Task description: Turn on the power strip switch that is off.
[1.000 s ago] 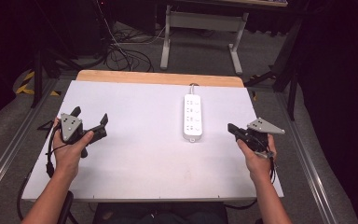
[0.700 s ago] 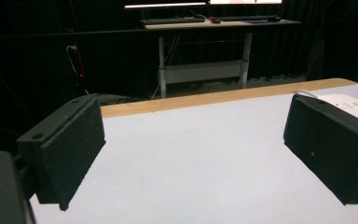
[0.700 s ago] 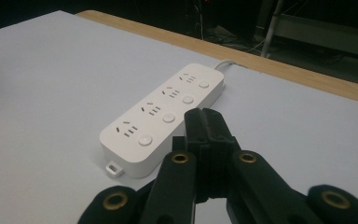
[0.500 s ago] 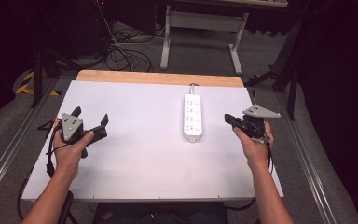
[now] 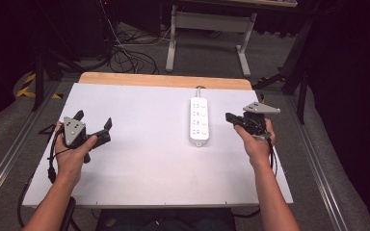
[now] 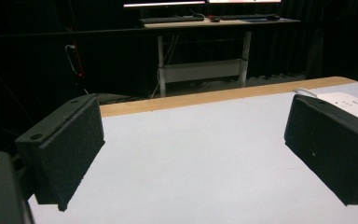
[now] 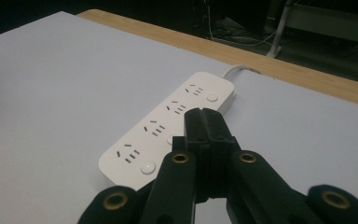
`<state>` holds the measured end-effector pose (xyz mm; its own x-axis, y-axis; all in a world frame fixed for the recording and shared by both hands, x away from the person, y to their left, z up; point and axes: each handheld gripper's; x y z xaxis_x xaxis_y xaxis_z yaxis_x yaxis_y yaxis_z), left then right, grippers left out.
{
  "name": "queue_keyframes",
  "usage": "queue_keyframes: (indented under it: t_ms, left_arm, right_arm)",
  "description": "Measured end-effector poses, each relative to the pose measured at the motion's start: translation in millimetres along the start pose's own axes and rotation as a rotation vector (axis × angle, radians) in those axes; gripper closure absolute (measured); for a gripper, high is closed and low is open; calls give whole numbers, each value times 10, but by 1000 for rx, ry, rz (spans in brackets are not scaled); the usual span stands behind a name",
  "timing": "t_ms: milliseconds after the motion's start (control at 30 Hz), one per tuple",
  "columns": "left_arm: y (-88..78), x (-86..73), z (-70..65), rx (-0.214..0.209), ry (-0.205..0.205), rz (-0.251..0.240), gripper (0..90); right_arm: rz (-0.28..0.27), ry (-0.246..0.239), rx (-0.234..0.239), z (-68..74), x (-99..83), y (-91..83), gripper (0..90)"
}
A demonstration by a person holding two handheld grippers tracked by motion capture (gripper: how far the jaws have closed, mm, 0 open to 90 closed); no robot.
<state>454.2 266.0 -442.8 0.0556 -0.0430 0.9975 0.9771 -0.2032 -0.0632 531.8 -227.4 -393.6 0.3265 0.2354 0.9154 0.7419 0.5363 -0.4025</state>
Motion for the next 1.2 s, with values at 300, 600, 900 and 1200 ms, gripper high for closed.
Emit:
queue_keyframes:
  t_ms: [300, 600, 900, 1200]
  left_arm:
    - [-12, -6, 2, 6, 4, 2, 54]
    - [-43, -12, 24, 16, 5, 4, 58]
    - [-51, -16, 23, 14, 12, 5, 68]
    - [-55, -17, 20, 10, 12, 5, 70]
  right_arm:
    - [19, -4, 8, -4, 40, 108, 900]
    - [40, -10, 17, -2, 47, 208, 900]
    - [62, -20, 21, 4, 43, 264, 900]
    - [83, -24, 38, 44, 53, 371, 900]
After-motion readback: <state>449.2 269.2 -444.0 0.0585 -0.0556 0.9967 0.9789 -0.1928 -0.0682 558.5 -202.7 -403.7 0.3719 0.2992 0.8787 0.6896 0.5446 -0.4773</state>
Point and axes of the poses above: each handheld gripper's, and its own axes: y roughly forward along the jaws, x roughly out of its top, z roughly to its left, and after that the axes turned 4 degrees about -z, right-handed
